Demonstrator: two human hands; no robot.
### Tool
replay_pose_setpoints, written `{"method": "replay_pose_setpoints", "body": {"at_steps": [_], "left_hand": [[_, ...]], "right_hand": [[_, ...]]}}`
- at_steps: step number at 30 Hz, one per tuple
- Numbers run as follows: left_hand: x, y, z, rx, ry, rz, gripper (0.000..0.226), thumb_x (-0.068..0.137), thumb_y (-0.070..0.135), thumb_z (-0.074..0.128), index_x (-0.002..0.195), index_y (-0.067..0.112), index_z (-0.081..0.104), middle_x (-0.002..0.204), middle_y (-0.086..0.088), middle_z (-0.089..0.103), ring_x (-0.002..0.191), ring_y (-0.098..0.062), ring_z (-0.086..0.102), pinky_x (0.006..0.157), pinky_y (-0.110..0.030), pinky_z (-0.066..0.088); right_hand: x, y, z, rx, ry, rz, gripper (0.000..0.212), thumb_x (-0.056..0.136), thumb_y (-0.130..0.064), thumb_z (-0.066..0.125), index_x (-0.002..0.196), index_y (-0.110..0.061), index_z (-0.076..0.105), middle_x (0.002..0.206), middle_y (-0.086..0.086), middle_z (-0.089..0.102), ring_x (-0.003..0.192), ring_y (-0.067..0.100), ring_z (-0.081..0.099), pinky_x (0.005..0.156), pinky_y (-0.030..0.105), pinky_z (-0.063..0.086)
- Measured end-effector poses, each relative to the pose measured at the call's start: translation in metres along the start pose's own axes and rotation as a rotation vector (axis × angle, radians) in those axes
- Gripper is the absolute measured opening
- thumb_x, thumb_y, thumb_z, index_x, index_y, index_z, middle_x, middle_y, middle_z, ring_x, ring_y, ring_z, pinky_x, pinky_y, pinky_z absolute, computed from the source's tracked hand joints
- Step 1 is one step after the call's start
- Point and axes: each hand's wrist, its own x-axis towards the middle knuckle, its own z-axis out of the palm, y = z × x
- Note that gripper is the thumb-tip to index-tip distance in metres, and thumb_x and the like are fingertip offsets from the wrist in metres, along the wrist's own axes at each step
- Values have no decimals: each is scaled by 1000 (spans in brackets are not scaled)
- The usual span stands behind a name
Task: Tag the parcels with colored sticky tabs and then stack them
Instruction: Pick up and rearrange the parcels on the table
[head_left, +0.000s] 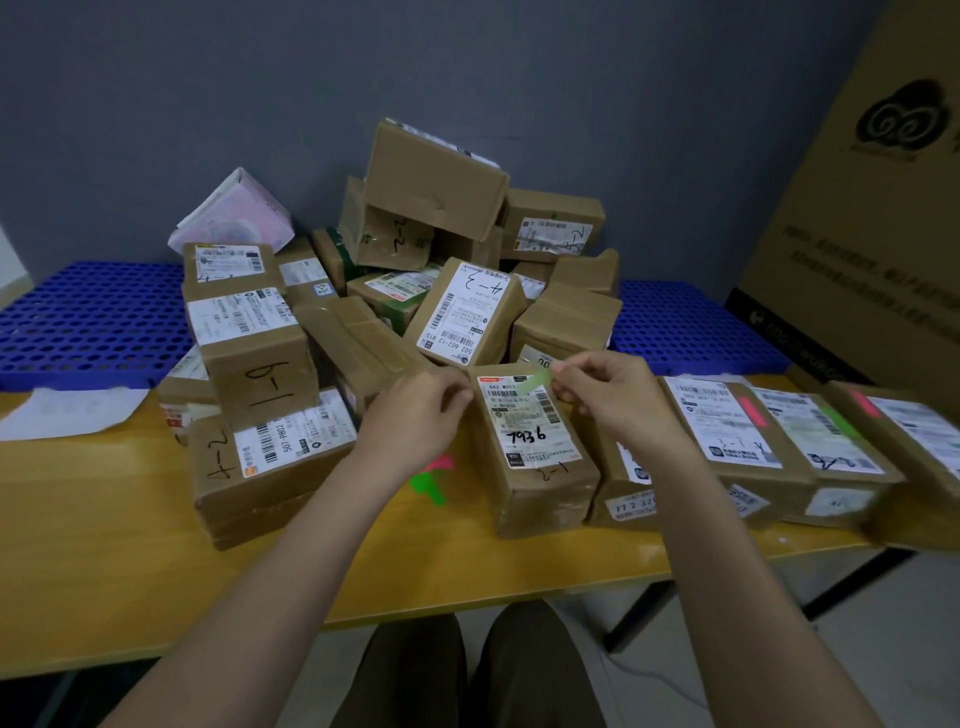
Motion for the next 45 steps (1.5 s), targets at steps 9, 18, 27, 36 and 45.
{"method": "replay_pose_setpoints", "body": {"at_steps": [9,18,27,36,45], "left_hand": [[-20,28,32,-26,-318,5,83,83,61,55,149,29,15,153,9,6,140,-11,3,112,-35,18],[-17,16,12,66,-598,-15,103,80,59,62,151,29,-6,157,16,-7,144,-14,-4,115,-39,15],[17,11,16,-160,-330,-123,69,92,48,52,149,20,25,153,-1,23,142,-20,20,113,-40,27],[42,7,41,-248,-265,-180,53,97,24,52,145,15,34,147,-5,38,126,-19,45,94,-28,41],[34,1,52,-269,-169,-96,40,96,24,51,135,23,44,137,-3,43,117,-19,49,95,-36,46]], "right_hand": [[0,11,-29,-161,-161,25,10,90,-18,65,86,-9,67,79,3,67,68,3,60,61,16,46],[19,6,-2,292,63,191,4,86,-2,67,82,-2,67,84,15,72,77,20,72,71,24,59],[42,9,28,225,107,285,22,79,5,68,88,-15,62,93,15,70,82,26,73,83,40,58],[48,18,32,68,111,300,4,81,-8,72,84,-6,72,76,5,70,66,11,64,60,21,51],[57,25,44,-126,111,231,15,79,-8,69,74,-21,65,82,-8,63,71,7,58,65,25,48]]}}
